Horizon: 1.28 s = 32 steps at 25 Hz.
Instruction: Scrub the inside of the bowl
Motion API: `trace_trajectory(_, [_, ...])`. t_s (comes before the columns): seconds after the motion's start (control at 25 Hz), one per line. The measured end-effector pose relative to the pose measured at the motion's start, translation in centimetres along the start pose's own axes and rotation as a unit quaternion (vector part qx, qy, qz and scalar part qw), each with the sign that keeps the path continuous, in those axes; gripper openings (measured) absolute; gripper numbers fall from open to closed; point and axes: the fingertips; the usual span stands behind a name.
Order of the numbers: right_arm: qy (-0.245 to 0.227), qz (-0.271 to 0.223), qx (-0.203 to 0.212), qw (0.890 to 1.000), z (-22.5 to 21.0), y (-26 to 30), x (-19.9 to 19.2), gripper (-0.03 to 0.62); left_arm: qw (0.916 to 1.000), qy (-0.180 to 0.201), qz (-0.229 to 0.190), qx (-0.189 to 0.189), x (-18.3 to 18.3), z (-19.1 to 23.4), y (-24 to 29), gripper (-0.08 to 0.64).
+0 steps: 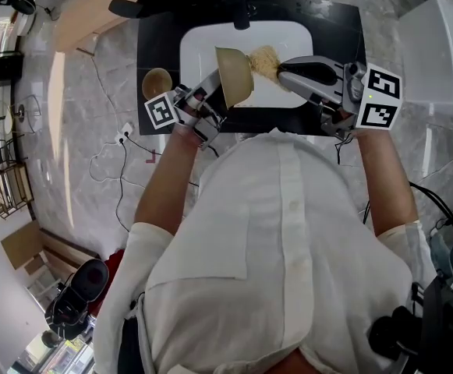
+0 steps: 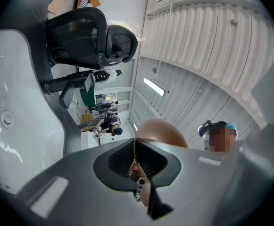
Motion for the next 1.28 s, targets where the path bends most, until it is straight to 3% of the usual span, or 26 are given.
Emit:
trace_trajectory(0.2, [-0.004, 0.011, -0.059, 0.998, -2.4, -0.9, -0.7, 0.023, 0.9992, -0.004, -0.027, -0.029, 0.7, -1.2, 0.2, 0.017])
trace_trajectory(0.32, [-0.004, 0.024, -0.073, 0.997, -2.6, -0.3, -1.4, 0.023, 0.9986, -0.002, -0.036, -0.038, 0.9, -1.5, 0.3, 0.017])
trace_trajectory(0.72, [-0.012, 0.02, 0.02, 1.0, 1.7, 0.3, 0.0, 0.023, 0.9993, 0.0, -0.033, -0.015, 0.7, -0.6, 0.1, 0.017])
trace_trajectory(0.88, [-0.017, 0.022, -0.006, 1.0, 0.4, -0.5, 0.0, 0.023, 0.9992, -0.001, -0.034, -0.021, 0.7, -1.0, 0.2, 0.017])
trace_trajectory(1.04, [-0.013, 0.054, -0.032, 0.998, -1.3, -0.4, -2.2, 0.023, 0.9988, -0.007, -0.038, -0.028, 0.9, -0.9, 0.3, 0.017])
trace_trajectory(1.28, [-0.004, 0.047, 0.005, 0.999, 0.7, 0.0, -1.9, 0.023, 0.9994, -0.002, -0.032, -0.015, 0.7, -0.6, 0.2, 0.017])
Point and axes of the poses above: the fingertips, and each gripper's own axes: y forward along the fingers, z to its left, x out of its top, and after that the axes turned 7 degrees about y, right-handed
